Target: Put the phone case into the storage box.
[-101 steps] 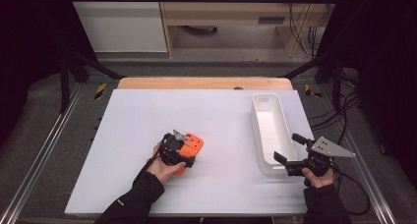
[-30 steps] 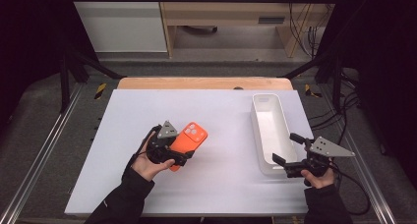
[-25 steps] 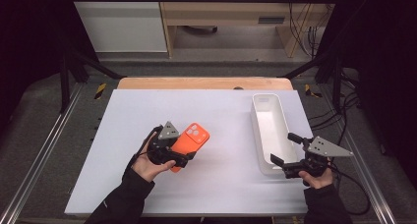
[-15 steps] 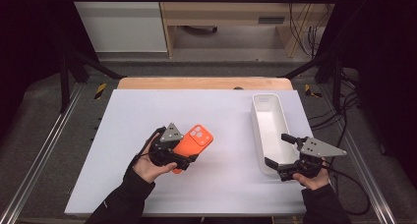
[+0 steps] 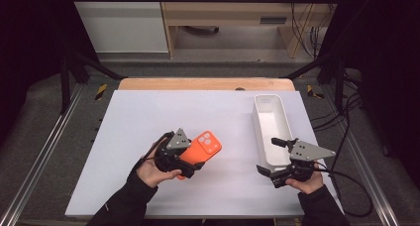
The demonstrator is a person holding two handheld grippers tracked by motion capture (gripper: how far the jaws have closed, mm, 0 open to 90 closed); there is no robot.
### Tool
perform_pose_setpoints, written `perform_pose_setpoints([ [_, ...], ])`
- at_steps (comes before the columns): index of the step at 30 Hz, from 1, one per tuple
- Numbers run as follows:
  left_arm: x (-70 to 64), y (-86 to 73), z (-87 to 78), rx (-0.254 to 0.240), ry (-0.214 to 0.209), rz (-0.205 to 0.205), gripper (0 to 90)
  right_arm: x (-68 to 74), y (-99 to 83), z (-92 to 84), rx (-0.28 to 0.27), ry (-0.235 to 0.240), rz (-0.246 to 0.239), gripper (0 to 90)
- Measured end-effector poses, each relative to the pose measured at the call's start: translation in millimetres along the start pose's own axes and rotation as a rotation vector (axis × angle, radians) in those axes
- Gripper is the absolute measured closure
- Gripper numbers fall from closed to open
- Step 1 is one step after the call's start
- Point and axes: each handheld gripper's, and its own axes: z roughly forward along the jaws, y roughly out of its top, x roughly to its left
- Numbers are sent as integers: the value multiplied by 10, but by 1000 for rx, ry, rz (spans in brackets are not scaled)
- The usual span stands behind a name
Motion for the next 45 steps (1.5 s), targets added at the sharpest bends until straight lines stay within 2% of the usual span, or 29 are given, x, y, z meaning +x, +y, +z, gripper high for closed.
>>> perform_pose_setpoints([
  [9,-72,17,38,16,-22,59,146,97,45,100,21,43,-42,12],
  [11,-94,23,49,20,-32,78,146,135,56,144,40,54,-58,12],
  [20,-151,34,61,15,-61,122,146,223,80,235,65,85,-92,13],
  [22,-171,36,73,17,-74,145,146,251,97,262,72,97,-111,14],
  [28,-185,26,113,17,-107,165,146,293,109,304,99,119,-141,15],
  [40,-200,11,177,30,-143,201,146,365,151,376,139,157,-201,19],
  [45,-255,13,190,24,-161,240,146,410,204,426,136,183,-229,26],
])
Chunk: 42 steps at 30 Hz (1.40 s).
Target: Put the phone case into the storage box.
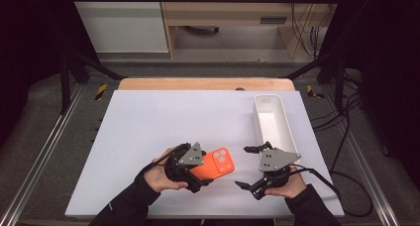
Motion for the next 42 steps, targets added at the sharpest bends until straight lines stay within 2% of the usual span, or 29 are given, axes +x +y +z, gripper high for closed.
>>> perform_pose_setpoints([
  [5,-18,13,2,-4,-7,17,146,19,7,35,20,34,-17,21],
  [7,-23,23,-11,-6,-9,26,146,16,9,42,26,29,-21,28],
  [15,-46,70,-62,-31,-34,56,146,-16,72,43,9,45,-31,32],
  [19,-51,105,-82,-31,-46,76,146,-28,117,67,3,85,-37,36],
  [25,-83,178,-93,-37,-57,104,146,-67,109,107,10,110,-29,43],
  [32,-104,224,-85,-44,-74,119,146,-71,106,127,-2,129,-31,46],
  [42,-140,253,-82,-66,-102,141,146,-55,125,209,0,186,-53,51],
])
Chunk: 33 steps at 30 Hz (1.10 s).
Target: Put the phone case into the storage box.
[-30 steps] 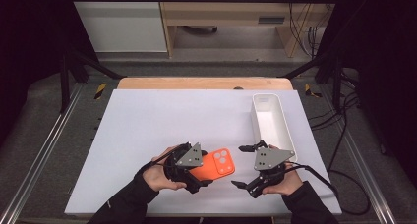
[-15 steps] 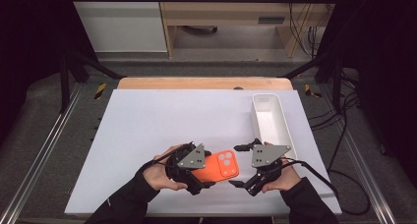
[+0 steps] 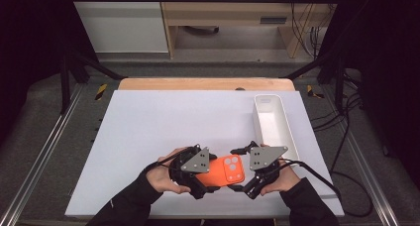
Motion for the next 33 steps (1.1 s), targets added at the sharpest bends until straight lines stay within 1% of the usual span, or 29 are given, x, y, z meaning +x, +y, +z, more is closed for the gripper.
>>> perform_pose_setpoints([
  [1,0,0,0,0,0,0,146,0,0,0,0,0,0,51],
  [2,-6,1,-2,-2,-4,6,146,-3,2,18,2,17,-2,52],
  [5,-13,-2,-3,-1,-11,8,146,-6,4,40,9,35,-7,51],
  [7,-19,-23,-8,-5,-15,8,146,-11,5,66,0,55,-11,55],
  [10,-22,-41,-12,-14,-21,4,146,-14,-3,77,-6,64,-12,59],
  [11,-26,-58,-11,-17,-30,5,146,-15,-7,91,-12,78,-16,63],
  [12,-26,-58,-11,-17,-30,5,146,-13,-8,97,-16,85,-16,65],
  [13,-29,-63,-10,-17,-34,7,146,-13,-8,97,-16,85,-16,65],
  [16,-33,-75,-4,-17,-40,7,146,-12,-20,116,-27,107,-18,68],
  [18,-32,-79,-3,-14,-42,8,146,-10,-25,124,-33,110,-22,72],
  [19,-35,-87,6,-9,-52,4,146,-7,-29,128,-37,114,-26,75],
  [22,-42,-93,18,0,-51,8,146,1,-40,146,-36,124,-30,82],
  [26,-45,-102,41,12,-58,8,147,8,-47,148,-35,139,-37,118],
  [28,-44,-106,49,20,-60,9,148,16,-47,148,-39,141,-38,132],
  [33,-44,-111,63,31,-60,8,148,13,-56,160,-27,148,-31,140],
])
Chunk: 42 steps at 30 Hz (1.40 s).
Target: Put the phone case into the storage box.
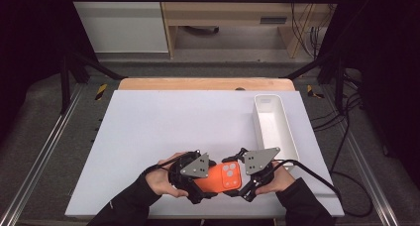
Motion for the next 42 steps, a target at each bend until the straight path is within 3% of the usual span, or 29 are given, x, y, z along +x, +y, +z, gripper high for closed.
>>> perform_pose_setpoints([
  [18,8,-3,-5,1,-15,-12,148,-31,-2,-1,9,39,47,160],
  [21,7,-1,-5,4,-21,-16,148,-30,-2,0,10,44,48,161],
  [27,-13,-2,5,24,-12,11,149,-8,-10,28,7,31,20,151],
  [31,-37,9,15,30,-5,33,150,2,-12,40,4,48,23,152],
  [42,-32,8,24,39,-7,22,151,-10,-16,44,7,50,35,165],
])
